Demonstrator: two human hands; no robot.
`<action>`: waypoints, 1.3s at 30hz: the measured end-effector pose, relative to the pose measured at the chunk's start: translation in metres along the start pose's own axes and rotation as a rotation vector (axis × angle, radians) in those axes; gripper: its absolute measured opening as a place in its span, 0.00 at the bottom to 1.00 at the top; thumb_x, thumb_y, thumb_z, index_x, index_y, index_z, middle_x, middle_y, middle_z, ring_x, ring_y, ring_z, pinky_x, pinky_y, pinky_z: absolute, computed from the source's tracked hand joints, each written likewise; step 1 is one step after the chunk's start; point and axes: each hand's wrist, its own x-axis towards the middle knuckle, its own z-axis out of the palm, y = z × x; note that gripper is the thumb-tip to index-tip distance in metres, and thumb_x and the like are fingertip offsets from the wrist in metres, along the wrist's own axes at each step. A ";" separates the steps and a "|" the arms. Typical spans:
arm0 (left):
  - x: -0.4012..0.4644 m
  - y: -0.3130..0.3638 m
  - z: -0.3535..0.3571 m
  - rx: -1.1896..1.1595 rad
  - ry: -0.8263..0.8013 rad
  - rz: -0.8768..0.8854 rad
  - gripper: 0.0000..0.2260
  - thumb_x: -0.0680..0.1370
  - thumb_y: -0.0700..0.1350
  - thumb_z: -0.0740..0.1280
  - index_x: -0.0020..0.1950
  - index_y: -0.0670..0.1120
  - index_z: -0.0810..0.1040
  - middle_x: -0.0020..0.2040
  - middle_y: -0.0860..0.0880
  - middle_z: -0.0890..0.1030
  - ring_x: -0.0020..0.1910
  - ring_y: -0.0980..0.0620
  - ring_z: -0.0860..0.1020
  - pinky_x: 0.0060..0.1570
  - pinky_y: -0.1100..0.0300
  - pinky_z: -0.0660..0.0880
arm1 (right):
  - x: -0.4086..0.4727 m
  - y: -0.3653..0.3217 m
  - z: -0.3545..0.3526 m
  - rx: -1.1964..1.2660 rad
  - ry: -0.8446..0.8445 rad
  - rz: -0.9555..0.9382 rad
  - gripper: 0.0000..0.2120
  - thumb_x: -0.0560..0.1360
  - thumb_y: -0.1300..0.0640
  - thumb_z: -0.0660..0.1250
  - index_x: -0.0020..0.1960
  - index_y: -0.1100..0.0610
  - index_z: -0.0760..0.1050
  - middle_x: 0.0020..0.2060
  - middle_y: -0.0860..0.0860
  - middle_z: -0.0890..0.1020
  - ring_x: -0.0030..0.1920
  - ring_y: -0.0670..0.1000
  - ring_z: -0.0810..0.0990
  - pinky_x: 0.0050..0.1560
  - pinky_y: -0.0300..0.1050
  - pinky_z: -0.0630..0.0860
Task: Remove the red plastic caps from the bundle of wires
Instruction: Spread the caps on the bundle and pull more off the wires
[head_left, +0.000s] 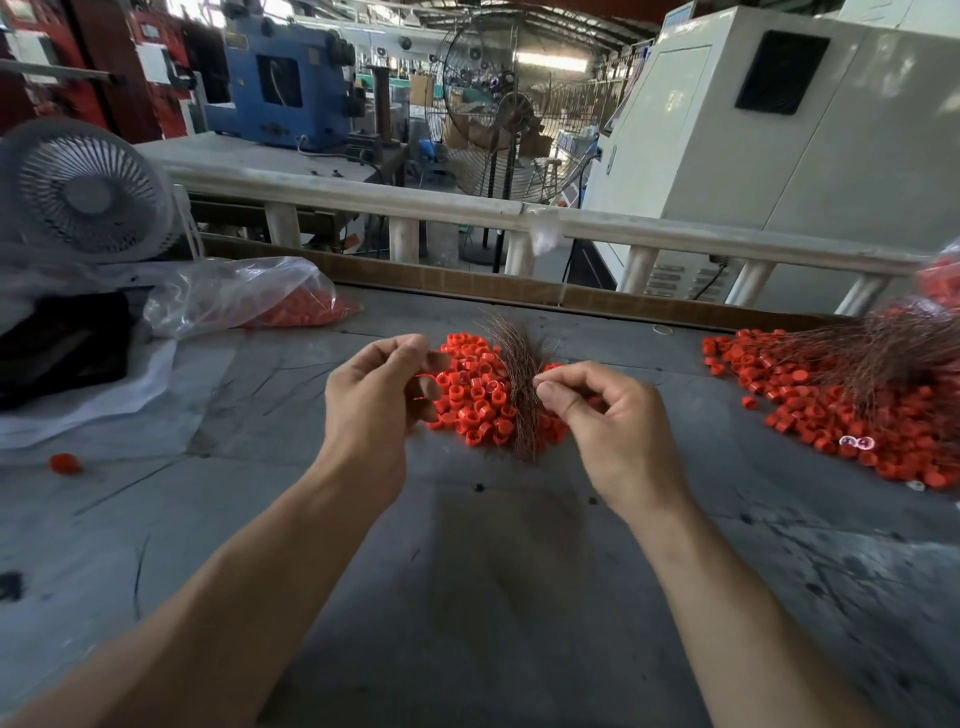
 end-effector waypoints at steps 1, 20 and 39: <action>0.001 0.000 -0.001 0.007 0.028 -0.009 0.03 0.79 0.41 0.68 0.46 0.43 0.80 0.40 0.44 0.85 0.30 0.53 0.75 0.30 0.59 0.72 | 0.001 0.000 -0.002 0.045 0.025 0.022 0.07 0.76 0.57 0.75 0.44 0.45 0.85 0.40 0.39 0.87 0.41 0.38 0.82 0.47 0.32 0.76; 0.010 -0.018 -0.013 1.110 -0.056 0.320 0.04 0.73 0.47 0.73 0.40 0.56 0.82 0.35 0.62 0.81 0.36 0.64 0.78 0.35 0.65 0.69 | 0.002 -0.010 -0.015 0.943 0.226 0.506 0.05 0.80 0.63 0.68 0.45 0.60 0.79 0.32 0.52 0.86 0.34 0.50 0.88 0.26 0.36 0.79; 0.005 -0.025 -0.004 1.354 -0.127 0.399 0.05 0.73 0.48 0.74 0.48 0.54 0.82 0.47 0.56 0.77 0.47 0.53 0.75 0.51 0.53 0.73 | -0.005 0.002 0.007 0.596 -0.044 0.527 0.03 0.78 0.62 0.70 0.47 0.58 0.83 0.31 0.52 0.84 0.24 0.45 0.74 0.20 0.35 0.64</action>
